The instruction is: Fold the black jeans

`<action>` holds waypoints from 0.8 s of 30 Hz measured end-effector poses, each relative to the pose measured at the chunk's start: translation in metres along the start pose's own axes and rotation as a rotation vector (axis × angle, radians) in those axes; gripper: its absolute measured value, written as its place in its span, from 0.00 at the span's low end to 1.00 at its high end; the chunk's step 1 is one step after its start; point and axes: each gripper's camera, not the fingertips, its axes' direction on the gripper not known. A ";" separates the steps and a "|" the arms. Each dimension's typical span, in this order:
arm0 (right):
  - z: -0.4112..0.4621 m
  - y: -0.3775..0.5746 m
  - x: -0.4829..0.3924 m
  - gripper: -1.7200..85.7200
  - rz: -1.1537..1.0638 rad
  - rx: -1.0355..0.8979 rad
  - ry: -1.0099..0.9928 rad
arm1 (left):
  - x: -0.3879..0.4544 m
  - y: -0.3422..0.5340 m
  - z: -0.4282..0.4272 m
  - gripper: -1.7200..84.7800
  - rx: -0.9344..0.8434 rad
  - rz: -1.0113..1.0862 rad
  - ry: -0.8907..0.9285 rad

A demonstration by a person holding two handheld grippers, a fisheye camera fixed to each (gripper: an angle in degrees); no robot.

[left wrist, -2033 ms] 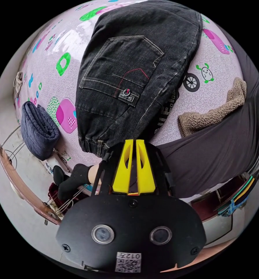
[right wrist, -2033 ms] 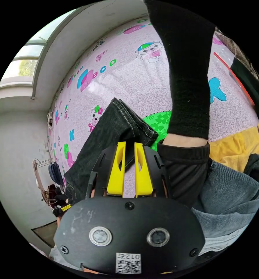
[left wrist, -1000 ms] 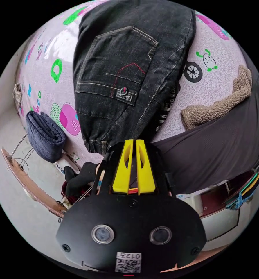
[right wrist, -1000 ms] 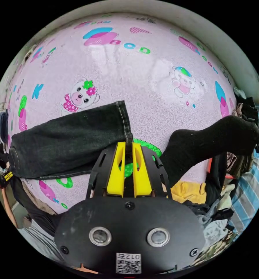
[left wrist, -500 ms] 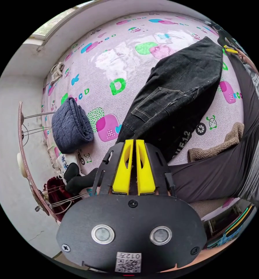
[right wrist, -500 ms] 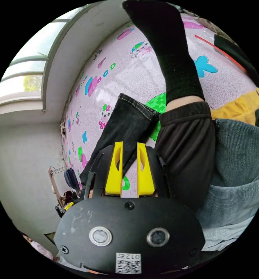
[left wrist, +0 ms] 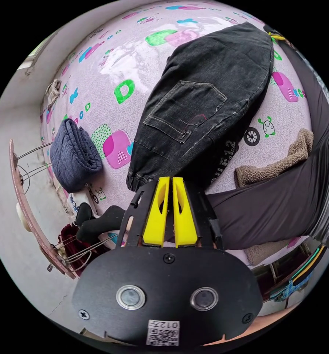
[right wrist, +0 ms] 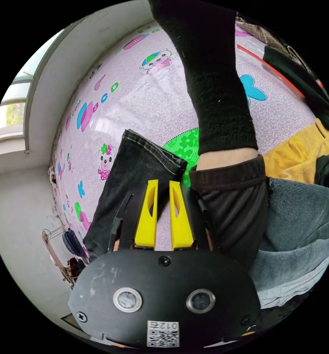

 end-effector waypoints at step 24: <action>0.059 -0.007 -0.013 0.01 -0.185 0.055 0.119 | 0.037 -0.027 0.012 0.02 -0.057 0.154 -0.080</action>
